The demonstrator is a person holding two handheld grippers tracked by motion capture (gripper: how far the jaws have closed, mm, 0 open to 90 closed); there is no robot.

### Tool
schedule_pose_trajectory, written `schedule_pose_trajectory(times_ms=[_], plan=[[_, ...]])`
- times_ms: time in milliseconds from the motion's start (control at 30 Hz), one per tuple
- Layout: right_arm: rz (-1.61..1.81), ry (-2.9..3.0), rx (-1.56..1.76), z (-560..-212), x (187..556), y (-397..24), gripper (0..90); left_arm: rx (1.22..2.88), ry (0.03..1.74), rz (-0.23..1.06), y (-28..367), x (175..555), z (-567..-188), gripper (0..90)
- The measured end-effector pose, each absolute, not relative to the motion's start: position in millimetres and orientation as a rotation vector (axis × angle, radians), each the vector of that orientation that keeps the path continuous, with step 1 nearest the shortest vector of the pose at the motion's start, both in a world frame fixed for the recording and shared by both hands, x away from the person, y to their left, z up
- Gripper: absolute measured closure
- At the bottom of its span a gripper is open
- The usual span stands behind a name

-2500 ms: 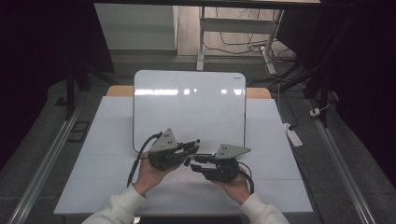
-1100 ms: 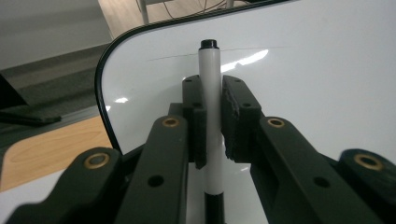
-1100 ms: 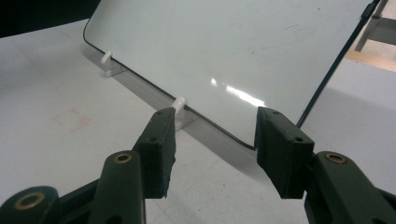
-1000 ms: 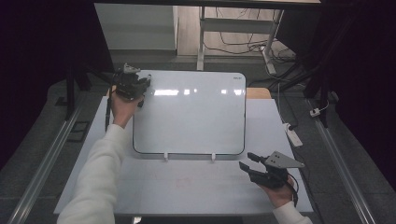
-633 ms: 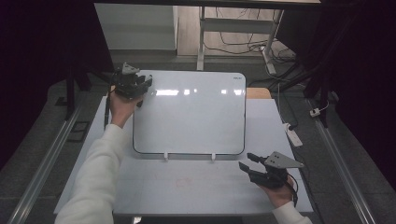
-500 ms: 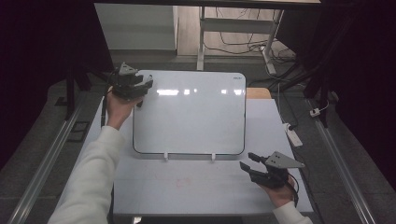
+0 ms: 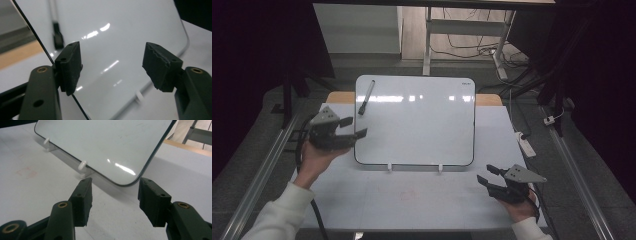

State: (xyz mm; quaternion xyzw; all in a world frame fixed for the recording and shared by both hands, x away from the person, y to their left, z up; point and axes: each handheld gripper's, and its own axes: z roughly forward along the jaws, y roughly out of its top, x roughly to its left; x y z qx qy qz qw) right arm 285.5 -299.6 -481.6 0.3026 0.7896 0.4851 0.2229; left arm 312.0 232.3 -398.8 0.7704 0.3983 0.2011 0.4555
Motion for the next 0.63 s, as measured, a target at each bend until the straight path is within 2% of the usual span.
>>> schedule_pose_trajectory(times_ms=[367,633], plan=[[1.294,2.190,0.857,-489.3,284.3,-312.8,42.7,1.908,0.985,0.323,239.1,253.7,-460.8,29.2],[1.298,2.181,0.839,-487.8,284.7,-312.5,42.3,1.923,1.008,0.296,241.0,238.7,-484.0,28.3]])
